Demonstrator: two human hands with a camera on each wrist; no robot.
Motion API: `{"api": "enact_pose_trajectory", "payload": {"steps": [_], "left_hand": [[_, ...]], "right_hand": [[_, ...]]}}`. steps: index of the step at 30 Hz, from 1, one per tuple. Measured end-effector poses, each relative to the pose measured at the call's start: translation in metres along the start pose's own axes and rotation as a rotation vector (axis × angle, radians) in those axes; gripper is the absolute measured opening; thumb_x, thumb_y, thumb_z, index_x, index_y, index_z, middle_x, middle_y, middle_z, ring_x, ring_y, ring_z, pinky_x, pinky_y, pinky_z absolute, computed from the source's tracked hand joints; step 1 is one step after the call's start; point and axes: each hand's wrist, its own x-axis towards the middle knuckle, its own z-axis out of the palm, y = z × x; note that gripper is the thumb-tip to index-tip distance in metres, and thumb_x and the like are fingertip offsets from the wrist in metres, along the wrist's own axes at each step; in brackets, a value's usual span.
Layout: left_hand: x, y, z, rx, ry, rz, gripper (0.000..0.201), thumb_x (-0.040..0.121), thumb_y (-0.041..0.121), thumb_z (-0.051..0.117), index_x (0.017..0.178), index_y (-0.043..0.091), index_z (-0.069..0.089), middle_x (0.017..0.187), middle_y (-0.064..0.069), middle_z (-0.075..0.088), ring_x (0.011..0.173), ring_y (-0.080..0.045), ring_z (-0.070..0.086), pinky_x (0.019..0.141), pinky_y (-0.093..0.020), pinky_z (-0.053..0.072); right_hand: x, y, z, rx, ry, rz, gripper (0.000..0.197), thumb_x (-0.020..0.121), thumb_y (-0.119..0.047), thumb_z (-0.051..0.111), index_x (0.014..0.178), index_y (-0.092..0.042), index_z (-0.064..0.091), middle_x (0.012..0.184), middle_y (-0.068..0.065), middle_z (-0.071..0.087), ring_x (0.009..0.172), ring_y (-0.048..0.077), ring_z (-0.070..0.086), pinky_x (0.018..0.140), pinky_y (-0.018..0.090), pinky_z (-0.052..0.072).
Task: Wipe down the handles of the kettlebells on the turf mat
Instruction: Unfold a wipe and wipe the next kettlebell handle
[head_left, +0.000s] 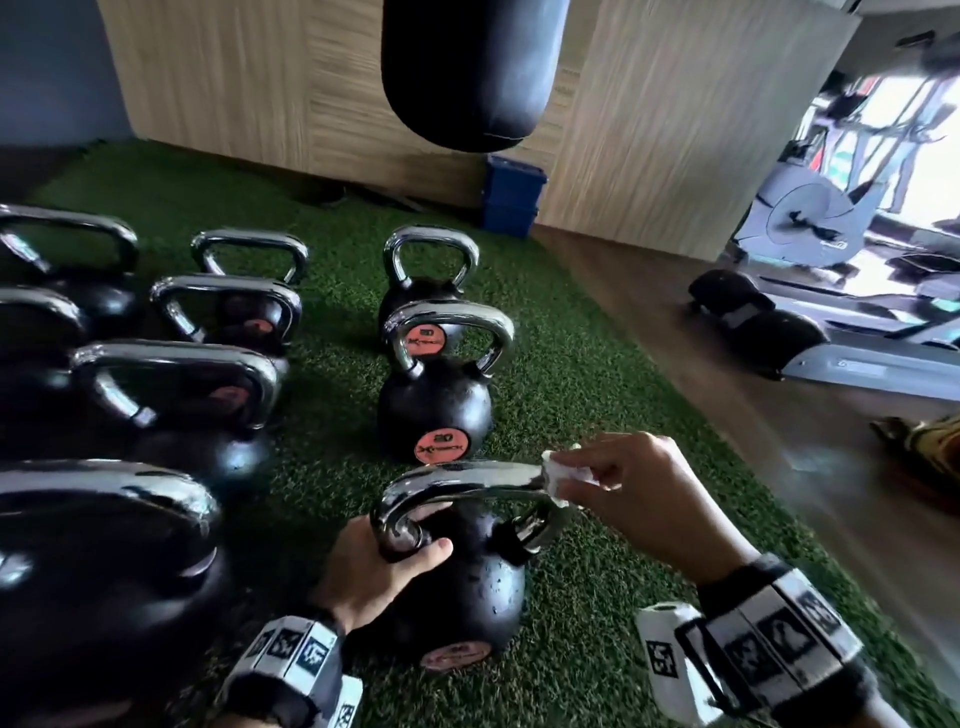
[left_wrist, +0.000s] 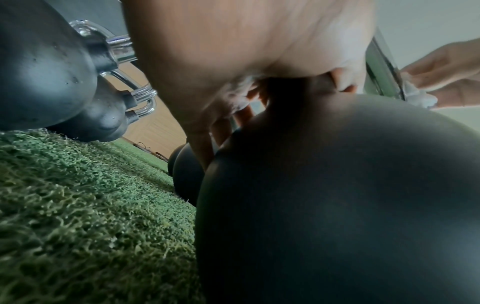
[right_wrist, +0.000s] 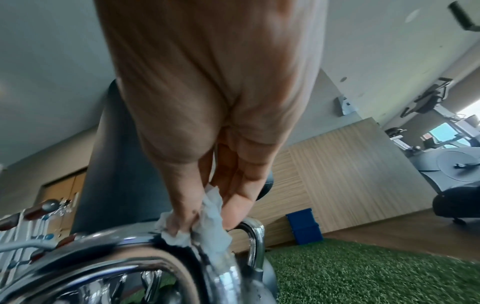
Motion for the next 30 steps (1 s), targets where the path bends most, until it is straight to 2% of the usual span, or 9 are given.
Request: {"api": "enact_pose_trajectory", "payload": {"steps": [4, 8, 10, 14, 18, 23, 25, 27, 30], "left_hand": [[-0.001, 0.003, 0.003, -0.047, 0.022, 0.017, 0.049, 0.071, 0.061, 0.075, 0.112, 0.033, 0.078, 0.103, 0.012, 0.079, 0.110, 0.001, 0.068, 0.103, -0.022, 0.047], [-0.001, 0.002, 0.004, -0.047, 0.025, 0.049, 0.047, 0.074, 0.058, 0.076, 0.117, 0.041, 0.074, 0.106, 0.009, 0.078, 0.111, -0.002, 0.068, 0.101, -0.012, 0.043], [-0.001, 0.003, 0.003, -0.037, 0.025, 0.054, 0.045, 0.074, 0.057, 0.075, 0.117, 0.045, 0.073, 0.108, 0.010, 0.077, 0.111, -0.001, 0.067, 0.101, -0.012, 0.043], [-0.002, 0.003, 0.003, -0.036, 0.019, 0.049, 0.045, 0.074, 0.056, 0.076, 0.118, 0.045, 0.073, 0.118, 0.020, 0.073, 0.120, 0.004, 0.062, 0.103, -0.008, 0.039], [-0.006, 0.008, 0.001, -0.047, 0.013, -0.016, 0.047, 0.072, 0.059, 0.076, 0.117, 0.048, 0.071, 0.108, 0.016, 0.077, 0.112, 0.003, 0.066, 0.094, -0.003, 0.042], [-0.014, 0.027, -0.004, 0.038, 0.035, -0.135, 0.043, 0.065, 0.068, 0.077, 0.099, 0.041, 0.077, 0.091, 0.016, 0.078, 0.092, 0.007, 0.069, 0.088, -0.020, 0.052], [-0.020, 0.039, -0.011, 0.148, -0.069, -0.203, 0.028, 0.074, 0.068, 0.076, 0.088, 0.044, 0.075, 0.086, 0.021, 0.077, 0.080, 0.012, 0.067, 0.080, -0.021, 0.051], [-0.026, 0.048, -0.025, 0.297, -0.240, -0.269, 0.030, 0.078, 0.072, 0.069, 0.098, 0.050, 0.071, 0.096, 0.023, 0.075, 0.086, 0.011, 0.066, 0.082, -0.020, 0.051], [-0.033, 0.067, -0.047, 0.658, -0.345, -0.365, 0.035, 0.070, 0.067, 0.066, 0.098, 0.046, 0.072, 0.096, 0.024, 0.071, 0.092, 0.001, 0.067, 0.085, -0.023, 0.054]], "right_hand": [[-0.005, 0.019, 0.000, 0.025, -0.001, 0.029, 0.020, 0.075, -0.034, 0.085, 0.094, -0.035, 0.078, 0.070, -0.024, 0.070, 0.063, -0.011, 0.061, 0.054, 0.003, 0.041], [-0.007, 0.040, 0.008, 0.038, -0.024, 0.048, 0.018, 0.074, -0.042, 0.082, 0.091, -0.041, 0.076, 0.068, -0.016, 0.071, 0.048, -0.003, 0.048, 0.045, 0.021, 0.041], [-0.012, 0.050, 0.014, 0.068, -0.051, 0.068, 0.022, 0.074, -0.045, 0.082, 0.095, -0.043, 0.074, 0.070, -0.016, 0.072, 0.051, 0.002, 0.053, 0.051, 0.032, 0.048], [-0.019, 0.061, 0.026, 0.150, -0.139, 0.098, 0.013, 0.081, -0.041, 0.077, 0.094, -0.037, 0.077, 0.072, -0.015, 0.073, 0.053, 0.011, 0.058, 0.053, 0.039, 0.053], [-0.022, 0.067, 0.035, 0.269, -0.143, 0.152, 0.015, 0.079, -0.039, 0.080, 0.094, -0.036, 0.078, 0.080, -0.008, 0.077, 0.072, 0.028, 0.072, 0.070, 0.048, 0.059], [-0.031, 0.064, 0.066, 0.322, -0.144, 0.252, 0.009, 0.077, -0.027, 0.083, 0.073, -0.029, 0.076, 0.067, -0.006, 0.073, 0.054, 0.004, 0.056, 0.057, 0.026, 0.047], [-0.035, 0.061, 0.071, 0.342, -0.119, 0.297, 0.005, 0.078, -0.027, 0.082, 0.077, -0.026, 0.078, 0.071, -0.002, 0.075, 0.057, 0.007, 0.057, 0.058, 0.028, 0.047], [-0.038, 0.056, 0.067, 0.269, -0.126, 0.301, 0.007, 0.082, -0.030, 0.080, 0.079, -0.024, 0.077, 0.073, -0.004, 0.076, 0.060, 0.011, 0.065, 0.062, 0.036, 0.055], [-0.043, 0.044, 0.052, 0.067, -0.254, 0.233, 0.007, 0.080, -0.034, 0.081, 0.084, -0.028, 0.079, 0.075, -0.014, 0.075, 0.064, -0.003, 0.068, 0.057, 0.020, 0.056]]}}
